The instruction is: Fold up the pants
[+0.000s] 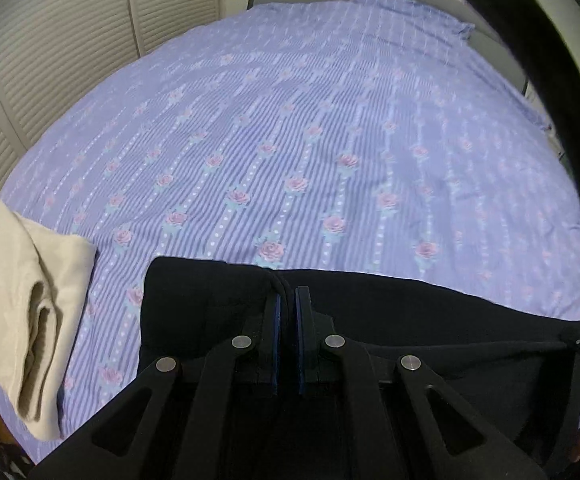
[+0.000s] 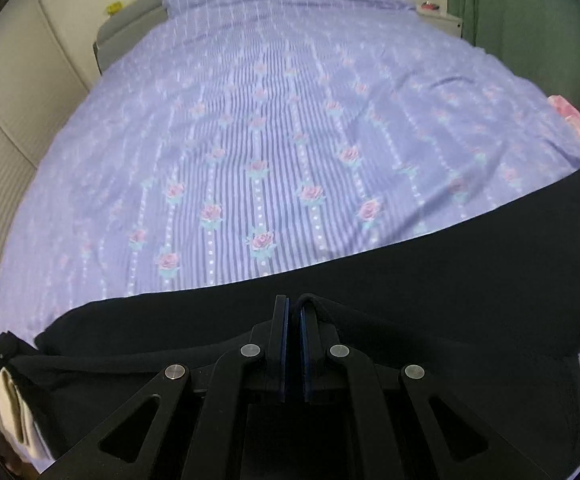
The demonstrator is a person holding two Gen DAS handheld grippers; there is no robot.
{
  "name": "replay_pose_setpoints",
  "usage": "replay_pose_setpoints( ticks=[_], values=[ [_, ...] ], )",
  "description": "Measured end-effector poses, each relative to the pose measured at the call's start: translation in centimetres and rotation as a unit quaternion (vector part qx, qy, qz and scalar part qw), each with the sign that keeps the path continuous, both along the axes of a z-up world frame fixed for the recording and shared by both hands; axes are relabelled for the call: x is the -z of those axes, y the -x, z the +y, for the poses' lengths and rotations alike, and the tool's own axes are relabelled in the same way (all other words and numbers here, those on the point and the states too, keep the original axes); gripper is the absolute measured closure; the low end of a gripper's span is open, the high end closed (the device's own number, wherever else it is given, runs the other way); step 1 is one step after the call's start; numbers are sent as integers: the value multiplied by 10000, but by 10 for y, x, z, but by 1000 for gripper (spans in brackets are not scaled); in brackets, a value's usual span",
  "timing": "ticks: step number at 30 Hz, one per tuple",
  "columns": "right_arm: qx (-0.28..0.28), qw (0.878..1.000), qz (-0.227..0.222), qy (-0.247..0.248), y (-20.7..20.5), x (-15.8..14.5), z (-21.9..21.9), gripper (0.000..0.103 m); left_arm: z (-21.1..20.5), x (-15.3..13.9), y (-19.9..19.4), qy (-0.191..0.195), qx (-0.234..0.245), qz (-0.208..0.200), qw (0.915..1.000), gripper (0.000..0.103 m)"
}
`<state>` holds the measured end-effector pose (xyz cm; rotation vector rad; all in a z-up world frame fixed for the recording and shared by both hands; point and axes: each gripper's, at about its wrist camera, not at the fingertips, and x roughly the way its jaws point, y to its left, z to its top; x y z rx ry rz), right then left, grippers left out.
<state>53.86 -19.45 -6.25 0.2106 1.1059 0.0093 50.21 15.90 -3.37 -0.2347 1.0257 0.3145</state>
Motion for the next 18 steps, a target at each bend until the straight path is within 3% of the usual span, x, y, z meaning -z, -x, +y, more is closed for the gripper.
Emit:
replay_pose_setpoints(
  ticks=[2,5,7,9,11,13,18],
  values=[
    [-48,9999,103,59,-6,10,3,97,2,9,2,-152,17,38,9999,89],
    [-66,9996,234,121,-11,21,4,97,-1,5,2,-768,17,-54,9970,63],
    [-58,9995,292,121,-12,23,4,93,-3,1,3,-787,153,-107,9967,39],
    [-136,9995,295,-12,-14,23,4,77,-7,-8,8,-908,233,-249,9953,38],
    [-214,9994,169,-206,-7,15,7,55,-16,-15,14,-1033,371,-335,9934,37],
    [-346,9991,47,-239,3,3,12,50,-29,-21,24,-1146,568,-386,9910,37],
    [-767,9955,-221,-508,44,-28,16,50,-67,-37,59,-1172,1219,-462,9845,37]
  ],
)
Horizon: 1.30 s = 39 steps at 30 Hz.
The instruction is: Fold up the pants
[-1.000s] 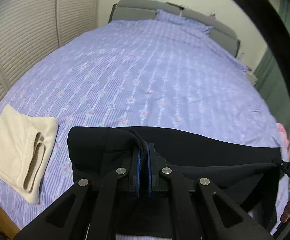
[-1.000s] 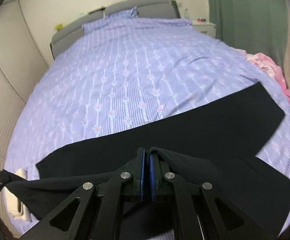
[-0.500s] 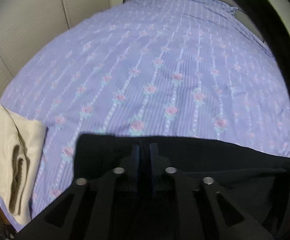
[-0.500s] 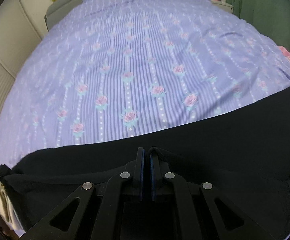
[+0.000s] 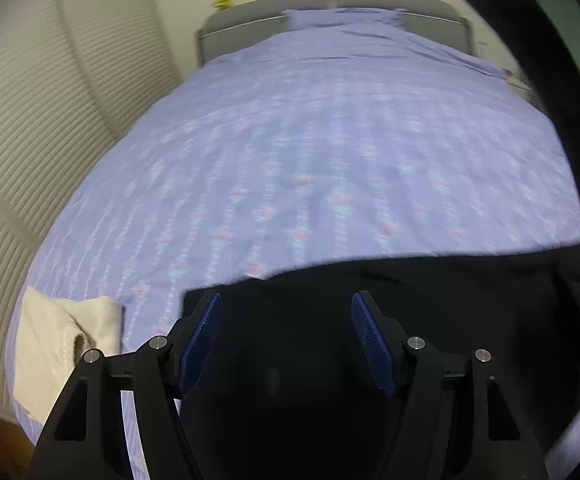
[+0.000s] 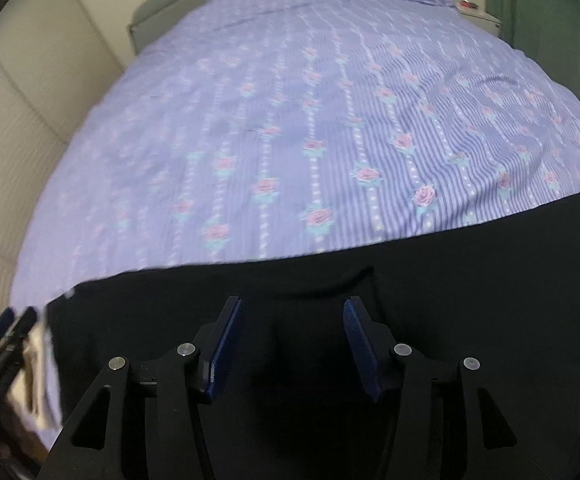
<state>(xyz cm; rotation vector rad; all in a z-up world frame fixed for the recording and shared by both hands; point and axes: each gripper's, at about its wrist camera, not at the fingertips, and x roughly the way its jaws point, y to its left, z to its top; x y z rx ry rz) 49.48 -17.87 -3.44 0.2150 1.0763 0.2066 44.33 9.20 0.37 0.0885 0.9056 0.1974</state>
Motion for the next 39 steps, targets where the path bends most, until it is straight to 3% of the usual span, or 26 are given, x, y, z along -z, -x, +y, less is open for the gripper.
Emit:
replay_pose_setpoints(
  ticks=[4,10,16,20,27,39],
  values=[
    [-256,9992,-216,236,45,-22,-12,50,-37,-19,35,77,556,-11,9984,36],
    [-235,9983,-124,525,115,-36,-66,50,-95,-40,74,450,1046,98,9934,36],
    [23,9959,114,901,167,-31,-130,50,-169,-29,97,733,1441,197,9866,36],
    [66,9932,427,1082,200,-16,-166,50,-210,-24,115,821,1640,183,9829,36],
    [-229,9908,775,1087,236,14,-192,50,-261,5,133,1050,1840,775,9742,36],
    [-941,9719,900,1961,276,77,-178,50,-301,49,138,1073,2270,1523,9559,36]
  ],
)
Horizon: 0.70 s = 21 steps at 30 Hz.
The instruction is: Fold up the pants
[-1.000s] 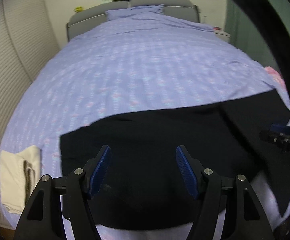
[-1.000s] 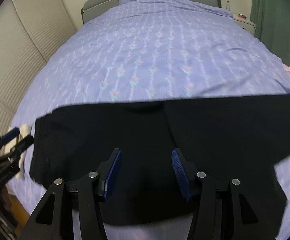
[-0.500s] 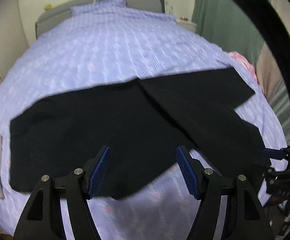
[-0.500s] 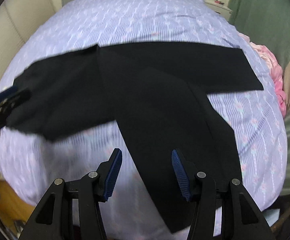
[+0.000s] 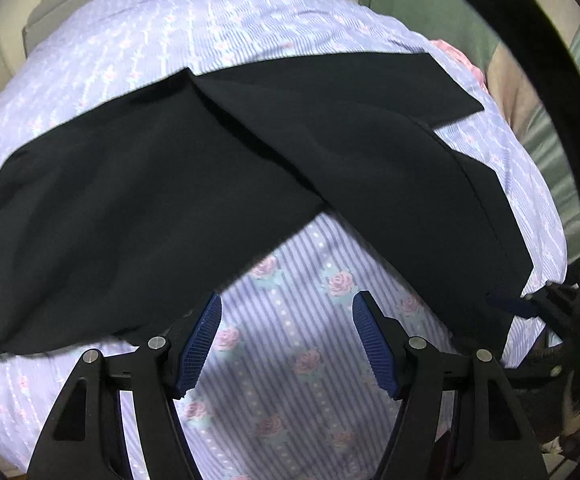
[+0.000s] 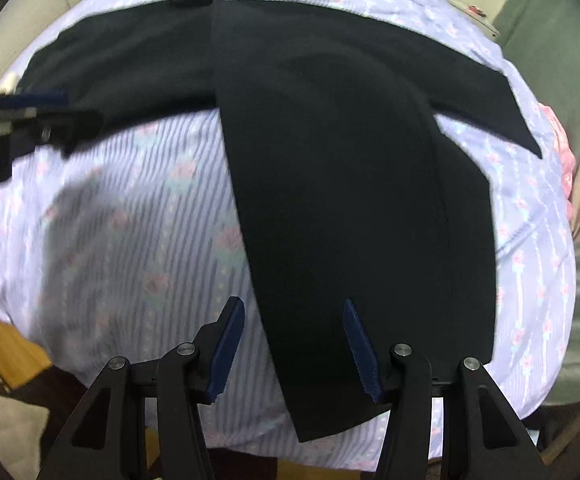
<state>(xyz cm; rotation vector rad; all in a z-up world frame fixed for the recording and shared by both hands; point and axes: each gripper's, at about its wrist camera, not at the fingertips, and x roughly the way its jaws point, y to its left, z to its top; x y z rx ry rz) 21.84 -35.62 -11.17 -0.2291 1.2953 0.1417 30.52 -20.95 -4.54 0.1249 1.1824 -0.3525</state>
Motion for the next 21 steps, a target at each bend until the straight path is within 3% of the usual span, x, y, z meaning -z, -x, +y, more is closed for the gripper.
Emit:
replay_pose_setpoints(
  ticks=[6,9,11,13,16,21],
  values=[
    [-62,9989,72,457,8,27,2,51,-18,8,-6,-37,310,-18,9995,36],
    [-6,9980,37,637,10,30,-1,62,-22,9,-8,15,367,-21,9993,36],
    [92,9979,59,641,9,26,-6,79,-26,10,-15,210,313,70,9993,36],
    [263,9984,62,505,8,18,-14,90,-27,14,-25,484,172,207,9985,37],
    [487,9980,-3,400,8,7,-21,95,-31,24,-45,891,-86,489,9948,46],
    [1021,9940,-259,308,13,-16,-37,95,-52,47,-64,1132,-165,795,9902,47]
  ],
)
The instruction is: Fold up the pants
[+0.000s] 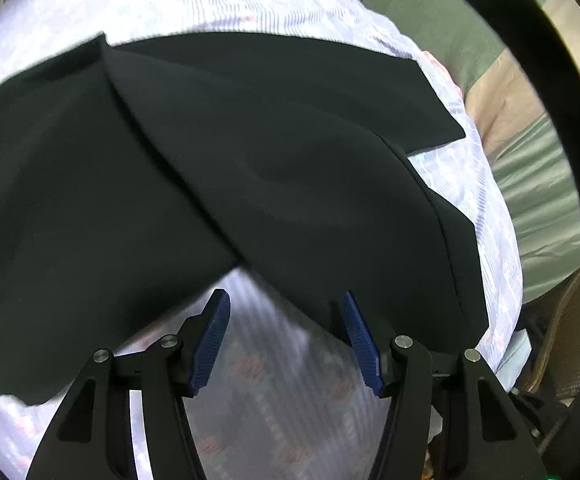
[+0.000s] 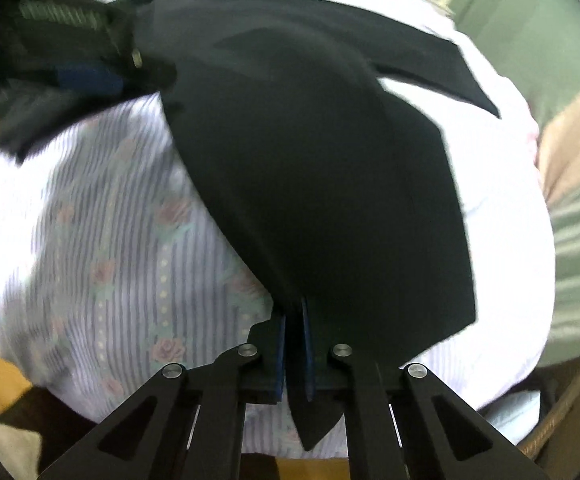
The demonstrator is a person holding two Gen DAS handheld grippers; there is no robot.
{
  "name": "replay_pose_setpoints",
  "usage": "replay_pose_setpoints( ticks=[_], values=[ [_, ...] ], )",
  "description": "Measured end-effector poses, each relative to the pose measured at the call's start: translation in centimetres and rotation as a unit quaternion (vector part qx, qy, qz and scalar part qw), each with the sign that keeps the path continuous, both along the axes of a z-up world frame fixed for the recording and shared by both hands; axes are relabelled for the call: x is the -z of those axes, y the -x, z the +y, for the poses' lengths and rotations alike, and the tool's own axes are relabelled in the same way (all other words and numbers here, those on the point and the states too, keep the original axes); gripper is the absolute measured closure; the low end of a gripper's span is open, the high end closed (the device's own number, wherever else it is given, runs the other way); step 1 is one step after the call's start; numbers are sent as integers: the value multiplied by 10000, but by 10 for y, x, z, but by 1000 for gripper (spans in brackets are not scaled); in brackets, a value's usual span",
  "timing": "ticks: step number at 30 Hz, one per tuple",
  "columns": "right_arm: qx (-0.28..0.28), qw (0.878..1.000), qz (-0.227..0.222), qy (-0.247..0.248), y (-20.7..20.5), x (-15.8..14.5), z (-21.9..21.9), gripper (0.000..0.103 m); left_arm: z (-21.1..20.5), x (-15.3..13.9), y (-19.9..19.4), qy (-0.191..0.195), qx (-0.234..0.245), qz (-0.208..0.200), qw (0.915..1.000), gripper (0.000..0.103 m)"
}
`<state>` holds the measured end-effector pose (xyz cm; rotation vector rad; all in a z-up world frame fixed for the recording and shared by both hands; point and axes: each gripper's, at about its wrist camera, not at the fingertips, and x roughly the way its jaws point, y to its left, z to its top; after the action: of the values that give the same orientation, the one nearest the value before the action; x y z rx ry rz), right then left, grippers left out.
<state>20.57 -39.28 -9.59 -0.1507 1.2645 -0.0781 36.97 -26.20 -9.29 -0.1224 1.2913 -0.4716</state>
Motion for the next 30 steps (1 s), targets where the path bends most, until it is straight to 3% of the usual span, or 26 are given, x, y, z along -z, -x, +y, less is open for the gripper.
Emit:
replay_pose_setpoints(
  ticks=[2,3,4,8,12,18,22,26,27,28,29,30],
  values=[
    [128,9999,-77,-15,2,-5,-3,97,-4,11,-7,67,-97,161,9998,65],
    [181,9997,-136,0,0,-9,-7,97,-5,14,-11,133,-133,265,9995,86],
    [202,9996,-188,33,-3,-14,-10,97,-7,13,-13,182,-142,314,9992,93],
    [491,9963,-683,176,-22,-49,-25,99,-25,-35,-21,266,56,-312,9991,95],
    [872,9860,-1397,253,-64,-96,-67,99,-56,-78,-50,411,284,-822,9954,95],
    [669,9722,-2162,602,-156,-136,-120,99,-92,-112,-118,409,253,-1322,9901,94],
    [432,9718,-2139,895,-223,-127,-142,99,-114,-112,-157,-24,174,-1345,9908,90],
    [410,9829,-1673,650,-288,-98,-165,100,-115,-105,-165,-127,97,-1185,9928,85],
    [438,9849,-1584,547,-300,-90,-173,99,-117,-105,-164,-250,115,-1266,9916,77],
    [476,9876,-1409,508,-317,-78,-180,100,-118,-106,-162,-476,108,-1497,9875,62],
    [502,9886,-1318,531,-321,-71,-182,100,-121,-107,-163,-673,84,-1693,9832,37],
    [550,9880,-1285,653,-330,-64,-185,100,-122,-110,-162,-928,39,-1979,9758,30]
  ],
)
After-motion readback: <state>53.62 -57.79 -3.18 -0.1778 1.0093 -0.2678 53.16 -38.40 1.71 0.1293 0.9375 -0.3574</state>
